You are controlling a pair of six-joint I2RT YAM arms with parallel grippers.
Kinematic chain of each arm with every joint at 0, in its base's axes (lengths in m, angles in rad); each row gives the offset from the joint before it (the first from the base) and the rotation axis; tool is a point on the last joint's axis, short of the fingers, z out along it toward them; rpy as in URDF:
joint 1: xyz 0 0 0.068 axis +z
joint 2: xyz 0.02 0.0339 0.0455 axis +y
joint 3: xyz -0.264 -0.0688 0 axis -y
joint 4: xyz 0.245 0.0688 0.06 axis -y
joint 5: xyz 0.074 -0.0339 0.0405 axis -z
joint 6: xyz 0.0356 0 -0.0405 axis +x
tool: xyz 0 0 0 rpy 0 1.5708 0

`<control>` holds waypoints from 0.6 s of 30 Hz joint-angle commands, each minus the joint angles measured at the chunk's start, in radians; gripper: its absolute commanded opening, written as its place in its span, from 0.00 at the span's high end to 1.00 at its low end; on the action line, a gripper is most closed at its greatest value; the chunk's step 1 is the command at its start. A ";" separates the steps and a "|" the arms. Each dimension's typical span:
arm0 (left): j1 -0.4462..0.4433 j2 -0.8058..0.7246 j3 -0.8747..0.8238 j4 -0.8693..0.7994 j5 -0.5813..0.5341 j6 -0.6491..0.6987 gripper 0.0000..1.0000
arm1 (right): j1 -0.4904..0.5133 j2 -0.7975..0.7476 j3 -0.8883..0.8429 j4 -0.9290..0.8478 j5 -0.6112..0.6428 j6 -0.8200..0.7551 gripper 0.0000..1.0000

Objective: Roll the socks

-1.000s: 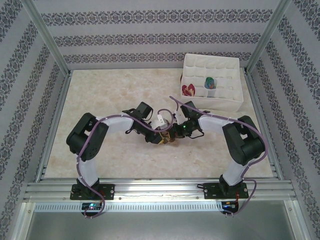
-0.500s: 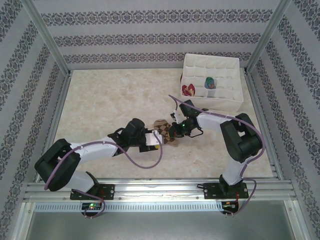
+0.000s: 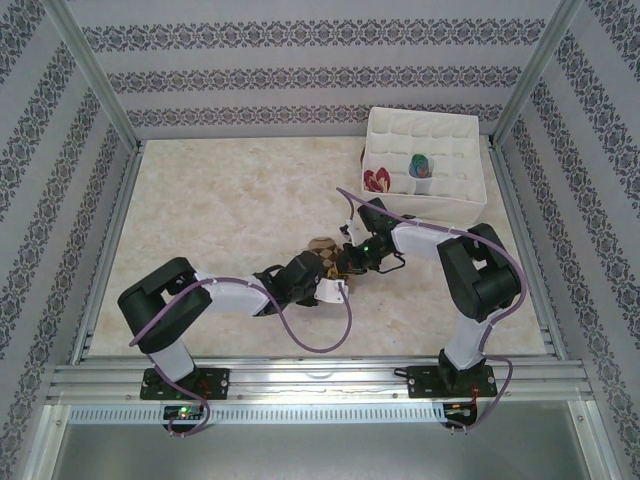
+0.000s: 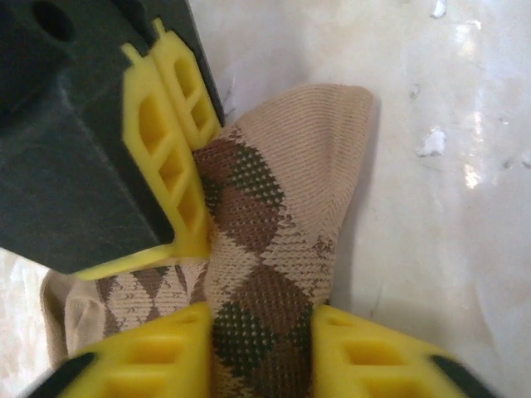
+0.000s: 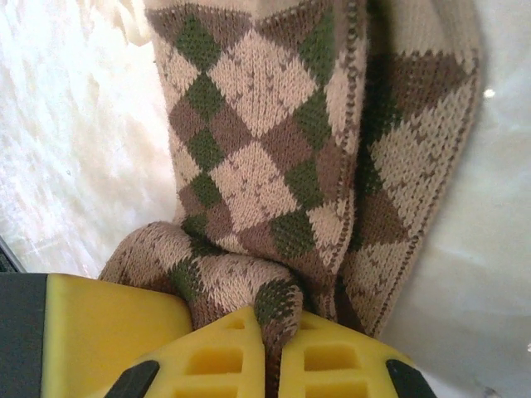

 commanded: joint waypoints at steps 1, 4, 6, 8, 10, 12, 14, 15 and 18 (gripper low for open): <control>-0.006 0.021 0.046 -0.029 -0.021 -0.035 0.91 | -0.001 0.038 -0.043 -0.090 0.053 0.002 0.90; 0.001 0.004 0.055 -0.087 0.030 -0.099 1.00 | -0.003 -0.004 -0.073 -0.072 0.084 0.016 0.77; 0.035 -0.010 0.074 -0.168 0.150 -0.184 1.00 | -0.010 -0.063 -0.107 -0.042 0.121 0.028 0.63; 0.076 -0.006 0.104 -0.250 0.287 -0.281 1.00 | -0.020 -0.128 -0.137 -0.011 0.147 0.032 0.55; 0.110 0.010 0.128 -0.310 0.390 -0.356 1.00 | -0.024 -0.193 -0.160 0.008 0.177 0.022 0.52; 0.141 0.028 0.139 -0.344 0.479 -0.421 1.00 | -0.030 -0.248 -0.180 0.024 0.200 0.006 0.50; 0.176 0.046 0.149 -0.364 0.554 -0.476 1.00 | -0.032 -0.293 -0.198 0.042 0.214 -0.005 0.50; 0.195 0.057 0.153 -0.369 0.600 -0.503 1.00 | -0.034 -0.313 -0.208 0.055 0.217 -0.008 0.49; 0.242 0.100 0.185 -0.405 0.711 -0.566 1.00 | -0.034 -0.362 -0.237 0.099 0.215 -0.012 0.48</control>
